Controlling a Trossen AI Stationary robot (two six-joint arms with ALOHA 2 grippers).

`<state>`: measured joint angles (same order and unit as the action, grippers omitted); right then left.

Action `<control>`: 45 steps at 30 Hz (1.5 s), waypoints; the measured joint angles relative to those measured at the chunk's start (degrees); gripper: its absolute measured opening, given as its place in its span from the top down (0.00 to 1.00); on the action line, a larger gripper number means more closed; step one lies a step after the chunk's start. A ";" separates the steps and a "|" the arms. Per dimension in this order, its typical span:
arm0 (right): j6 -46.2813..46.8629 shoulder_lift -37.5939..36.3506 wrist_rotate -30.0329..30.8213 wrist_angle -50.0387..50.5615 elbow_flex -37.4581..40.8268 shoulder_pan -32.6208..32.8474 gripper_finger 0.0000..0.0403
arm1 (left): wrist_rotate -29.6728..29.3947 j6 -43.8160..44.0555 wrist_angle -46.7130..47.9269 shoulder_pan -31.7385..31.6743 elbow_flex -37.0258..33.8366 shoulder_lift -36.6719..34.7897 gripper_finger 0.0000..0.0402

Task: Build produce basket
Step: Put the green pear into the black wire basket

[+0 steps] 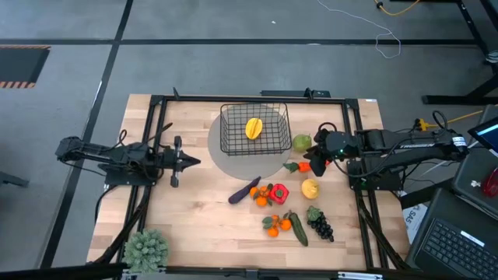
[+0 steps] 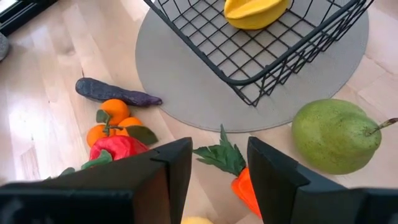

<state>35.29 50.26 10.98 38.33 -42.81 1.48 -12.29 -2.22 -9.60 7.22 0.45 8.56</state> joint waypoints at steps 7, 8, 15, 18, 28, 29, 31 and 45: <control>0.87 0.31 6.32 0.16 0.00 -0.02 0.64 | -2.38 -0.95 5.67 0.00 0.00 0.02 0.99; 1.73 0.52 6.82 0.47 0.00 -0.02 0.64 | -2.38 -1.21 6.13 0.01 0.00 0.02 0.99; 6.92 3.76 15.57 1.82 -0.02 -0.17 0.64 | -2.40 -1.33 6.19 0.02 0.00 0.02 0.99; 10.17 6.26 15.49 4.12 -0.01 -1.08 0.64 | -2.40 -1.36 6.20 0.02 0.00 0.02 0.99; 12.74 14.27 17.05 5.03 -0.02 -7.23 0.64 | -2.43 -1.36 6.20 0.02 0.02 0.02 0.99; 13.19 14.81 17.28 5.01 -0.01 -8.16 0.64 | -2.43 -1.36 6.19 0.02 0.02 0.02 0.99; 13.92 15.65 17.83 5.01 -0.01 -9.97 0.64 | -2.43 -1.36 6.20 0.02 0.02 0.02 0.99; 9.31 21.32 11.33 -1.36 -0.04 -18.34 0.64 | -2.45 -1.37 6.18 0.04 0.02 0.02 0.99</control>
<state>44.60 71.57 22.31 36.97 -42.85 -16.87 -14.74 -3.58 -3.42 7.27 0.47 8.58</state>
